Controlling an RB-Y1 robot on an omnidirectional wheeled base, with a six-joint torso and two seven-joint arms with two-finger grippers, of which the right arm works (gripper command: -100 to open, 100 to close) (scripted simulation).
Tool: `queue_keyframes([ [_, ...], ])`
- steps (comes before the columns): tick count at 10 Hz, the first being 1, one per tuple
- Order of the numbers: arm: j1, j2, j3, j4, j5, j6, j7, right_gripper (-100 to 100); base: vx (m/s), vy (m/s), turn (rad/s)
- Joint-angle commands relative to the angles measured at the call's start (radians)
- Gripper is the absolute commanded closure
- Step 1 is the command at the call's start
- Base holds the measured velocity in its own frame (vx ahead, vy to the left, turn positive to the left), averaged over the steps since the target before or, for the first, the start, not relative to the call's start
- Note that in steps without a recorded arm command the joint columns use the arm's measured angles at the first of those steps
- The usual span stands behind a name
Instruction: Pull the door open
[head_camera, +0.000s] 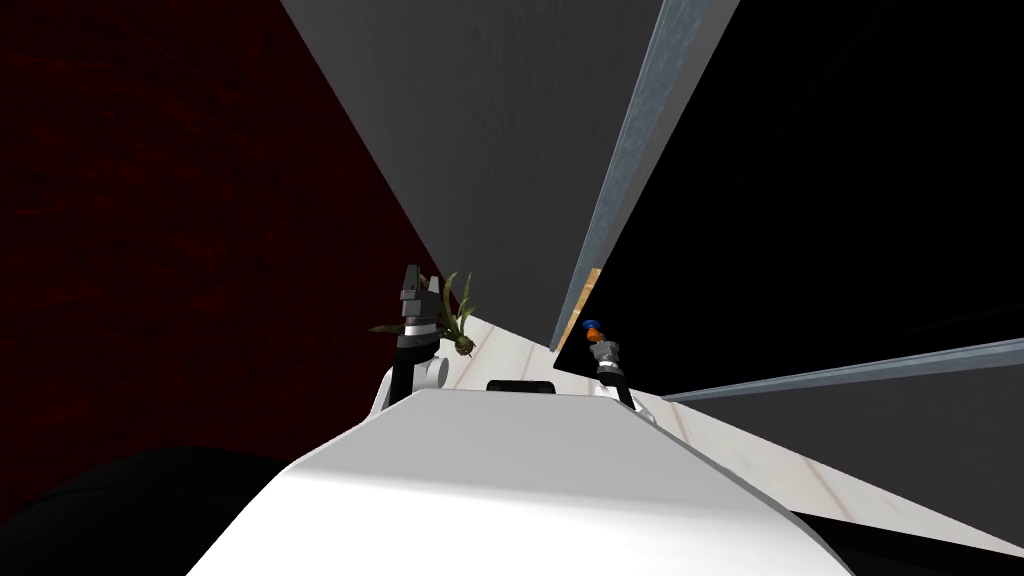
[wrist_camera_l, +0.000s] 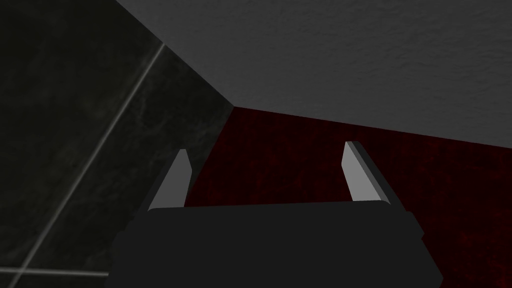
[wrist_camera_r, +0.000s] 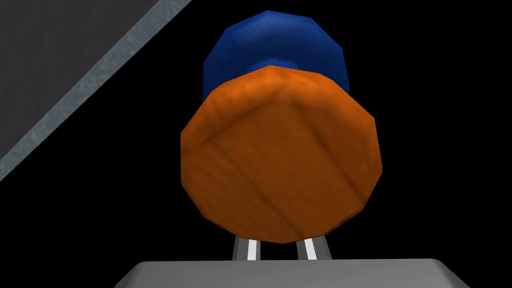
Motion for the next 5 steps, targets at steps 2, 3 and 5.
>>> queue_keyframes([
  [2,-0.016,0.0,0.021,-0.005,-0.009,-0.018,-0.06,100,-0.055,-0.004,0.048],
  [3,-0.014,-0.003,0.028,-0.007,-0.019,-0.019,-0.085,100,-0.076,-0.016,0.098],
  [5,-0.011,-0.007,0.037,-0.008,-0.03,-0.021,-0.13,100,-0.043,-0.007,0.035],
])
